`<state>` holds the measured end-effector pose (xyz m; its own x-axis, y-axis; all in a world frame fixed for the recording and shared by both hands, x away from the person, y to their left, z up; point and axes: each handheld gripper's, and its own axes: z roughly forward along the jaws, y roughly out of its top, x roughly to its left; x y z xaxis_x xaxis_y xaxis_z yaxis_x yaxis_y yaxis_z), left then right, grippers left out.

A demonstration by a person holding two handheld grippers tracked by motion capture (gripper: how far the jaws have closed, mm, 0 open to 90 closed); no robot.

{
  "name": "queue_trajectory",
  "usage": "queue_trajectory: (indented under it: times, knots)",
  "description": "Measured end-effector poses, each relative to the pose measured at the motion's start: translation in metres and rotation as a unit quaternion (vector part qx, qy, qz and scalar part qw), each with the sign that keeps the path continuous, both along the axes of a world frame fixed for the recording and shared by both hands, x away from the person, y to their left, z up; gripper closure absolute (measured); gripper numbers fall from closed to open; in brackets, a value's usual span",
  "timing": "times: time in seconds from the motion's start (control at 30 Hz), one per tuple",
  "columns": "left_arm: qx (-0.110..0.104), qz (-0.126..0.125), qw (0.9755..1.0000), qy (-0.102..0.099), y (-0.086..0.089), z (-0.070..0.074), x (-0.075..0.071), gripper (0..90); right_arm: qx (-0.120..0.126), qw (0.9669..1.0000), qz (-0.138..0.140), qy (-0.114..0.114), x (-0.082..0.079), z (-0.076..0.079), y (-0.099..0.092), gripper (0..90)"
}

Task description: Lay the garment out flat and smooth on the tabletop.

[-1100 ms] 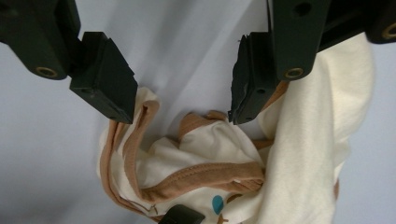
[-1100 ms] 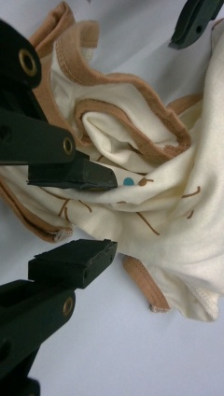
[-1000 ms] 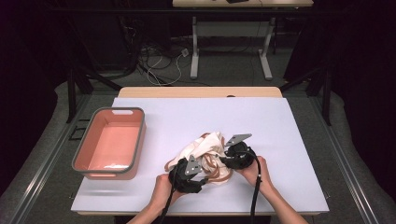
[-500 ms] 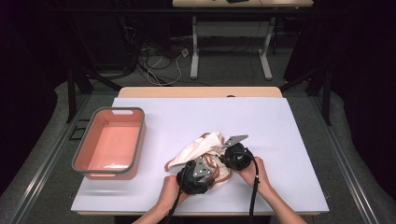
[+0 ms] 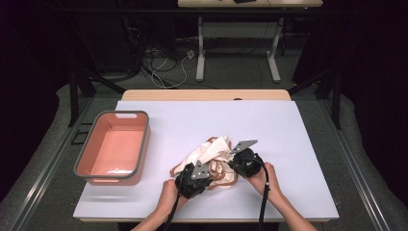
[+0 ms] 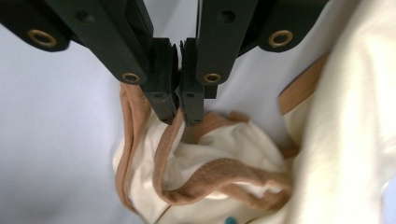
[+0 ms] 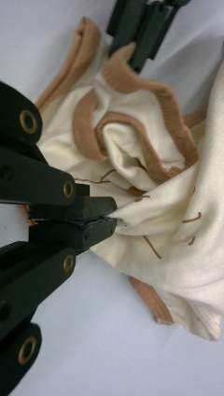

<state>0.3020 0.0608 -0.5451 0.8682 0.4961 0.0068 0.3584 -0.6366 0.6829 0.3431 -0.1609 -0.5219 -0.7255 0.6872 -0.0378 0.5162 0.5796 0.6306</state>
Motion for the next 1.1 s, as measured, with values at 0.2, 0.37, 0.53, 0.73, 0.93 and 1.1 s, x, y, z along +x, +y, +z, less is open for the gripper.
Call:
queue_trajectory:
  times: [0.2,0.37,0.53,0.73,0.93,1.1]
  knots:
    - [0.003,0.012,0.9995,0.029,0.024,0.003,0.005,86.1,-0.01,0.9996,0.009,0.024,-0.003,0.002,0.0,88.9]
    - [-0.002,0.016,0.9987,0.048,0.03,0.002,0.008,84.0,-0.008,0.9996,0.023,0.016,-0.003,0.003,0.005,78.3]
    - [0.001,0.009,0.9986,0.053,0.022,0.002,0.007,64.9,-0.008,0.9997,0.021,-0.01,-0.003,0.008,0.004,63.2]
    - [-0.004,0.007,0.9989,0.046,0.016,0.001,0.005,52.9,-0.001,0.9994,0.006,-0.035,0.001,0.01,0.002,50.2]
    - [-0.011,0.007,0.9987,0.049,0.013,-0.003,0.007,63.9,0.006,0.9982,-0.003,-0.059,0.009,0.012,0.005,48.6]
    - [-0.004,-0.001,0.9985,0.055,0.011,-0.007,0.006,76.4,-0.008,0.9972,0.0,-0.074,0.016,0.011,0.013,47.7]
